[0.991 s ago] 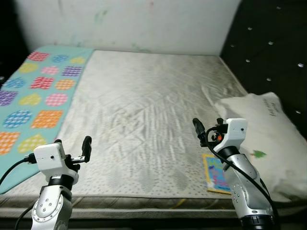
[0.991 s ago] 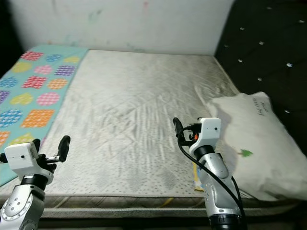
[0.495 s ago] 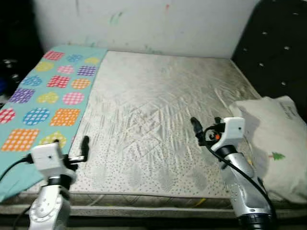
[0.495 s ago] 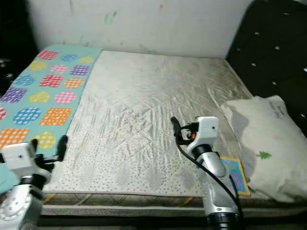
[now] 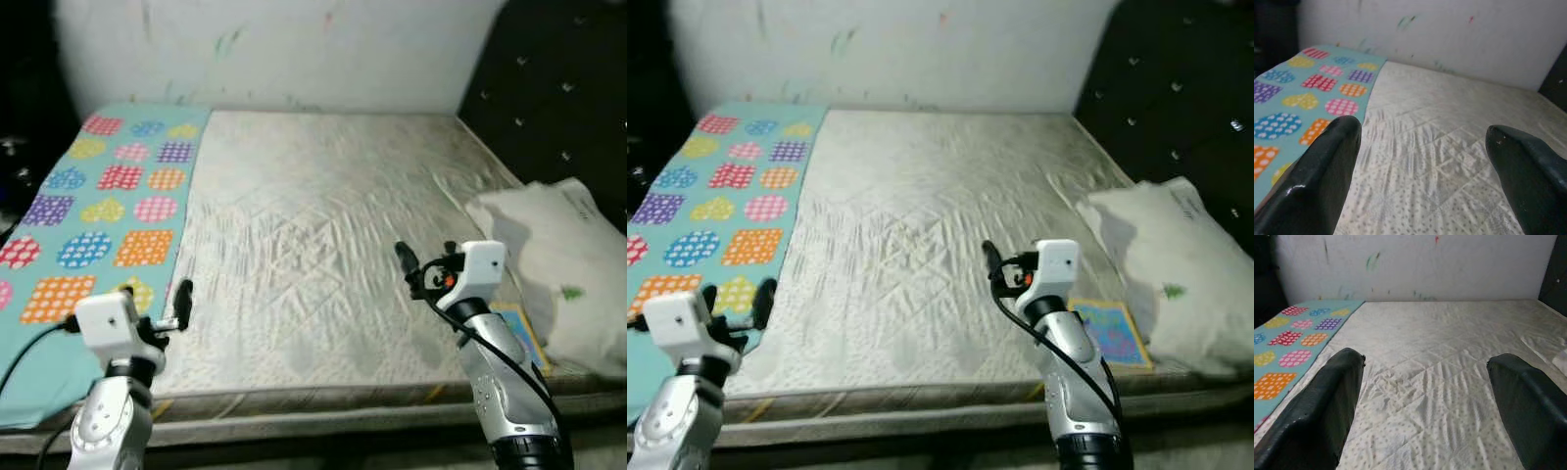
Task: Clean up the room
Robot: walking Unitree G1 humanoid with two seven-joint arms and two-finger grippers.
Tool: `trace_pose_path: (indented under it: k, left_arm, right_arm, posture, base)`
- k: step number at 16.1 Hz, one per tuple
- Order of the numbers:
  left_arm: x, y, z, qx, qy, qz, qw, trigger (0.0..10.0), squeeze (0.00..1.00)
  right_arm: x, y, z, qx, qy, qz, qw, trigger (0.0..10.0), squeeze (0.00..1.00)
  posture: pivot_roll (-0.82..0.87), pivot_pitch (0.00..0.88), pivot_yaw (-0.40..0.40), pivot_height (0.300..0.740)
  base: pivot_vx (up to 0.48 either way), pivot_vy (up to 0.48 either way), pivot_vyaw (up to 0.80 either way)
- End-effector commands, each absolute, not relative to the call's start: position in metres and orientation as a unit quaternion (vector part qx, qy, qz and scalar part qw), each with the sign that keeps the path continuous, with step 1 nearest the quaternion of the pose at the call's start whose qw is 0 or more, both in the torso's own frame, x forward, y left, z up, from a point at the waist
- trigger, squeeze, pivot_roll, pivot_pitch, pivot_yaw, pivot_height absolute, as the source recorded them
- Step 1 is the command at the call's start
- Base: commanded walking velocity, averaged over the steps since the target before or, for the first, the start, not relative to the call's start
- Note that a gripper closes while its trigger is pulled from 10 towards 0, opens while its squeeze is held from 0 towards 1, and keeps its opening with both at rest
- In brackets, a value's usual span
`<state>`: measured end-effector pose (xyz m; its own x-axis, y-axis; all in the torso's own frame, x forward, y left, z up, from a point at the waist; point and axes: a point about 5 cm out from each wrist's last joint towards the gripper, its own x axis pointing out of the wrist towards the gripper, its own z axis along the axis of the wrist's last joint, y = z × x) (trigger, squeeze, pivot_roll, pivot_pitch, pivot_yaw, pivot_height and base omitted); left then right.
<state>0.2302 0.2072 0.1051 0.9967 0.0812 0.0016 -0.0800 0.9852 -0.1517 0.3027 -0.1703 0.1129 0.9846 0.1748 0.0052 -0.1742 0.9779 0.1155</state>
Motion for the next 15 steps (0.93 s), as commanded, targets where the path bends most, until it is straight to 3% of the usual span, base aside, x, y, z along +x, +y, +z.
trace_pose_path:
  k: [1, 6, 15]
  left_arm:
    - [0.2296, 0.2106, 0.1070, -0.074, -0.007, 0.047, 0.996, 10.0, 0.00]
    - [0.2305, 0.2061, 0.1112, -0.088, -0.023, 0.025, 0.996, 10.0, 0.00]
    - [0.2301, 0.2045, 0.1127, -0.091, -0.027, 0.013, 0.995, 10.0, 0.00]
  right_arm:
    - [0.3056, -0.1677, 0.1178, 0.056, -0.005, 0.093, 0.994, 10.0, 0.00]
    - [0.3069, -0.1676, 0.1178, 0.054, -0.005, 0.095, 0.994, 10.0, 0.00]
    - [0.3078, -0.1666, 0.1165, 0.054, -0.003, 0.096, 0.994, 10.0, 0.00]
  posture:
    - [0.02, 0.022, -0.050, 0.740]
    - [0.02, 0.024, -0.052, 0.740]
    - [0.02, 0.026, -0.051, 0.740]
  base:
    - [0.000, 0.469, 0.00]
    - [0.000, 0.000, 0.00]
    - [0.443, 0.000, 0.00]
